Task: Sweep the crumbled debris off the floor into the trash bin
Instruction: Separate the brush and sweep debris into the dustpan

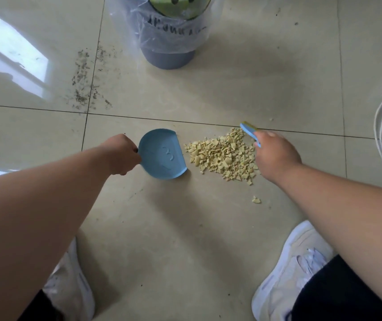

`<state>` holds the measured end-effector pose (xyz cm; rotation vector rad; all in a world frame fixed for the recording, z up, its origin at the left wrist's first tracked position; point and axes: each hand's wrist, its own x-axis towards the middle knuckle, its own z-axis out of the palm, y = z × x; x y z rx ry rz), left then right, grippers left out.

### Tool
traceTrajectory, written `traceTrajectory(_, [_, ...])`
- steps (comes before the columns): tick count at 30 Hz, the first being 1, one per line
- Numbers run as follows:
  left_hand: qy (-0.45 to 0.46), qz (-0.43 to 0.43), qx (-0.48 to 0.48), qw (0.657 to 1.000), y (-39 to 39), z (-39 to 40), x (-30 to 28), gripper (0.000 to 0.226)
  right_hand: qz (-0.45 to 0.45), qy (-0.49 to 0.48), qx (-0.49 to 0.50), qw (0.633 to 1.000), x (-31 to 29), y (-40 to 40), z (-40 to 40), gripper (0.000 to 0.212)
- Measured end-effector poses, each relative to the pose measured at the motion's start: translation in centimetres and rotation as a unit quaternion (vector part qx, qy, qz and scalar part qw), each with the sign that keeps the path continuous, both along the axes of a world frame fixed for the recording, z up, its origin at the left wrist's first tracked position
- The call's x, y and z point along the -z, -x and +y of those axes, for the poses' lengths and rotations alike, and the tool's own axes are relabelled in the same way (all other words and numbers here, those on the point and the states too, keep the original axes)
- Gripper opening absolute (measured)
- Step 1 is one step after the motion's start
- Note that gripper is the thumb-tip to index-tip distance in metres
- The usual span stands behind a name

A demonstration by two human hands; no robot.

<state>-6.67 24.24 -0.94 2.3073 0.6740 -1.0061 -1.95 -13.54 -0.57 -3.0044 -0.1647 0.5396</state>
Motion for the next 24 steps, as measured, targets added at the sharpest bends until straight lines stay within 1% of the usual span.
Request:
traceTrajectory(2, [0.003, 0.006, 0.003, 1.0, -0.2, -0.1, 0.1, 0.024, 0.01, -0.007, -0.024, 1.0, 0.1, 0.9, 2.4, 0.031])
traceTrajectory(5, [0.008, 0.006, 0.01, 1.0, -0.3, -0.3, 0.2, 0.024, 0.029, -0.019, -0.087, 0.996, -0.1, 2.6, 6.1, 0.033])
traceTrajectory(9, [0.02, 0.006, 0.01, 1.0, -0.2, -1.0, 0.5, 0.024, 0.057, -0.066, -0.176, 0.981, -0.4, 4.9, 10.2, 0.04])
traceTrajectory(12, [0.026, -0.001, 0.021, 0.999, 0.1, -1.5, 0.8, 0.023, 0.054, -0.091, -0.205, 0.973, -0.4, 6.1, 11.9, 0.037])
traceTrajectory(15, [0.029, -0.012, 0.029, 0.999, 0.5, -1.5, 1.0, 0.021, 0.047, -0.11, -0.224, 0.967, -0.6, 6.0, 11.5, 0.037])
traceTrajectory(18, [0.034, -0.013, 0.027, 0.999, 0.6, -1.3, 1.1, 0.021, 0.008, -0.103, -0.193, 0.976, -0.8, 4.3, 9.1, 0.039])
traceTrajectory(21, [0.04, -0.009, 0.02, 0.999, 0.7, -1.3, 1.1, 0.022, -0.033, -0.028, -0.113, 0.993, -1.0, 2.0, 5.2, 0.03])
traceTrajectory(24, [0.035, -0.011, 0.029, 0.999, 0.8, -1.3, 1.1, 0.022, -0.031, 0.037, -0.045, 0.998, -1.1, 1.0, 1.5, 0.028])
